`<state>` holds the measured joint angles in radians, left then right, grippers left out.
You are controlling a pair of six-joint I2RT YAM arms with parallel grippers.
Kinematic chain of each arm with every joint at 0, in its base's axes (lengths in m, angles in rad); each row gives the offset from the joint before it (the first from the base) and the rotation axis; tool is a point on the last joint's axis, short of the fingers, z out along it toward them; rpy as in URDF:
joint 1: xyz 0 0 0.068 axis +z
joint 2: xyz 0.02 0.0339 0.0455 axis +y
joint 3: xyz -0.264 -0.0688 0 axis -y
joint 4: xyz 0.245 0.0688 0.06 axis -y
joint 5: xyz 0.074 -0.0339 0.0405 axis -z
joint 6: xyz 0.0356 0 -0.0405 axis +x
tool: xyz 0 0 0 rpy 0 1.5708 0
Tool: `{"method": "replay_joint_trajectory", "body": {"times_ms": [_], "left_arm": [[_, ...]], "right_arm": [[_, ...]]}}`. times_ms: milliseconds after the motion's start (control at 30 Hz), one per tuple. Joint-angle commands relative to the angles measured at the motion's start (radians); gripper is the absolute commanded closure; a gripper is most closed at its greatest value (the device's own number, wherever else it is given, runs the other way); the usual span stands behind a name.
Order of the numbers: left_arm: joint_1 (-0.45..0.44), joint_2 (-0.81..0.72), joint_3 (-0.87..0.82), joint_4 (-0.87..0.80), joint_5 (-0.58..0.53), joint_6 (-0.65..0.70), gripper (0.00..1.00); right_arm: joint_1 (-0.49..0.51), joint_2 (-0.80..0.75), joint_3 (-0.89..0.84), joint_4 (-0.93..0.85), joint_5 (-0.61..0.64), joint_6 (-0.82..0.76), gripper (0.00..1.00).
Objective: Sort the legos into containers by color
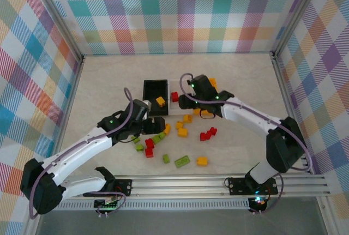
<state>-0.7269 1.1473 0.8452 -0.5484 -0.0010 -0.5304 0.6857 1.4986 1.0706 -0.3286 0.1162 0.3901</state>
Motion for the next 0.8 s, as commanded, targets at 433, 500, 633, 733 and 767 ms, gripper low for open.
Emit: {"method": "replay_joint_trajectory", "body": {"times_ms": [433,500,633,733,767], "left_arm": [[-0.091,0.543,0.274,-0.066,-0.248,0.163,0.4],[-0.092,0.578,0.278,-0.066,-0.262,0.165,0.41],[-0.103,0.632,0.281,-0.053,-0.276,0.173,0.42],[-0.116,0.657,0.281,-0.038,-0.275,0.175,0.46],[-0.118,0.662,0.28,-0.036,-0.272,0.173,0.48]], "right_arm": [[0.002,-0.235,-0.22,0.047,0.034,0.072,0.32],[0.002,-0.248,-0.228,0.049,0.041,0.071,0.32],[0.0,-0.275,-0.233,0.047,0.046,0.069,0.32],[0.0,-0.292,-0.232,0.044,0.055,0.067,0.32],[0.0,-0.297,-0.231,0.043,0.058,0.066,0.32]]}}
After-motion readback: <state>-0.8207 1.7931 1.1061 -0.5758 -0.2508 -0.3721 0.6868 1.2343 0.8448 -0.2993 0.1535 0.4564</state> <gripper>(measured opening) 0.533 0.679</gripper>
